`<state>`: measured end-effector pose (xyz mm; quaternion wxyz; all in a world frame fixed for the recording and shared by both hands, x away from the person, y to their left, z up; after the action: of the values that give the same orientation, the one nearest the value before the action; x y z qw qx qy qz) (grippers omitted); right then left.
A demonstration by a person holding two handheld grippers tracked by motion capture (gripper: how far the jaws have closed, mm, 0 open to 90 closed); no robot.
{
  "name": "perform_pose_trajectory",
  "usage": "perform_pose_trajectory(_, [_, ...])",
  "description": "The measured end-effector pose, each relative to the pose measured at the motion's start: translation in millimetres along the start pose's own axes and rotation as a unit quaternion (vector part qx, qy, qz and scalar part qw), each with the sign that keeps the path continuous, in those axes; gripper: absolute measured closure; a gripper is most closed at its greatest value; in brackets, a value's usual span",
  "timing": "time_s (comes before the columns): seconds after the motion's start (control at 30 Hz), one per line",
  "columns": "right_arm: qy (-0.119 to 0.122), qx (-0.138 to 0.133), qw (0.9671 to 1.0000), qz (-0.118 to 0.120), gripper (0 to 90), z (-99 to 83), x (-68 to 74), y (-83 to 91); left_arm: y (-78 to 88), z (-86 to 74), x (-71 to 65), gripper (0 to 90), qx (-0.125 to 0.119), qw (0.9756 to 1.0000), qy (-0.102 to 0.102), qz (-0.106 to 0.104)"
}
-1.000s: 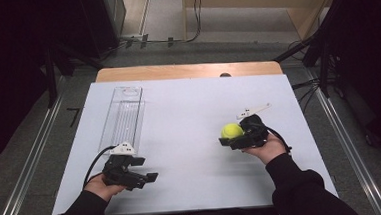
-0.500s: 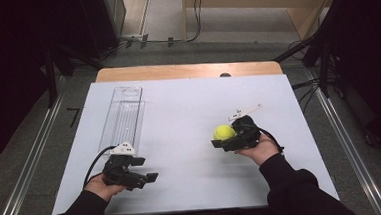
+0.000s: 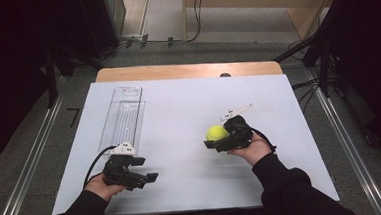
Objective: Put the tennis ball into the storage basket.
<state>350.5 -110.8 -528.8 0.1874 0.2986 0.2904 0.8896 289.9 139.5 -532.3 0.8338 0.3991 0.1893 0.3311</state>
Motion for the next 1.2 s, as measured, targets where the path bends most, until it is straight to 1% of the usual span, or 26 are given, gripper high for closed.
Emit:
perform_pose_trajectory(0.17, [0.002, 0.001, 1.0000, -0.001, 22.6, 4.0, 1.7, -1.8, -0.1, -0.1, 0.0, 21.1, 0.000, 1.0000, 0.001, 0.000])
perform_pose_trajectory(0.2, [0.006, -0.001, 1.0000, 0.003, 22.7, 7.7, 3.8, -3.5, -0.3, -0.1, 0.0, 21.1, 0.000, 1.0000, 0.001, 0.000])
perform_pose_trajectory(0.27, [0.007, -0.001, 1.0000, 0.003, 22.7, 8.7, 4.5, -4.1, -0.6, -0.3, 0.2, 21.1, 0.001, 1.0000, 0.000, 0.000])
perform_pose_trajectory(0.3, [0.011, 0.001, 0.9999, 0.006, 22.7, 11.6, 6.8, -6.4, -0.5, -0.2, 0.3, 21.1, 0.001, 1.0000, 0.000, 0.000])
perform_pose_trajectory(0.37, [0.009, 0.003, 0.9999, 0.006, 22.8, 12.1, 7.7, -7.0, -0.5, -0.1, 0.2, 21.1, 0.000, 1.0000, 0.001, 0.000])
perform_pose_trajectory(0.43, [0.014, 0.006, 0.9999, 0.005, 22.8, 15.5, 9.3, -11.0, -0.4, -0.1, 0.3, 21.1, 0.000, 1.0000, 0.001, 0.000])
perform_pose_trajectory(0.57, [0.011, 0.008, 0.9999, 0.009, 22.7, 17.2, 11.2, -14.8, 0.2, 0.3, 0.2, 21.1, -0.003, 1.0000, 0.002, -0.001])
perform_pose_trajectory(0.6, [0.015, 0.009, 0.9998, 0.010, 22.7, 18.2, 11.3, -16.4, 0.3, 0.5, 0.1, 21.1, -0.004, 1.0000, 0.002, -0.001])
perform_pose_trajectory(0.83, [0.018, 0.008, 0.9996, 0.020, 22.8, 27.5, 17.3, -22.0, 0.6, 0.7, 0.3, 21.2, -0.005, 1.0000, 0.002, 0.000])
perform_pose_trajectory(1.2, [0.021, 0.009, 0.9994, 0.024, 22.8, 36.0, 21.9, -28.1, 1.8, 1.1, 1.4, 21.2, -0.009, 1.0000, -0.001, 0.003])
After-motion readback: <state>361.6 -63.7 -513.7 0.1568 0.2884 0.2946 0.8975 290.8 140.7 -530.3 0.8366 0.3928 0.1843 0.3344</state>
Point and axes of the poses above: each handheld gripper's, and its own axes: y roughly backward along the jaws, z roughly out of its top, x roughly to its left, the point moved 9 cm from there along -y, roughly forward along the jaws, and after that the axes turned 15 degrees about z, right-handed, at the moved point
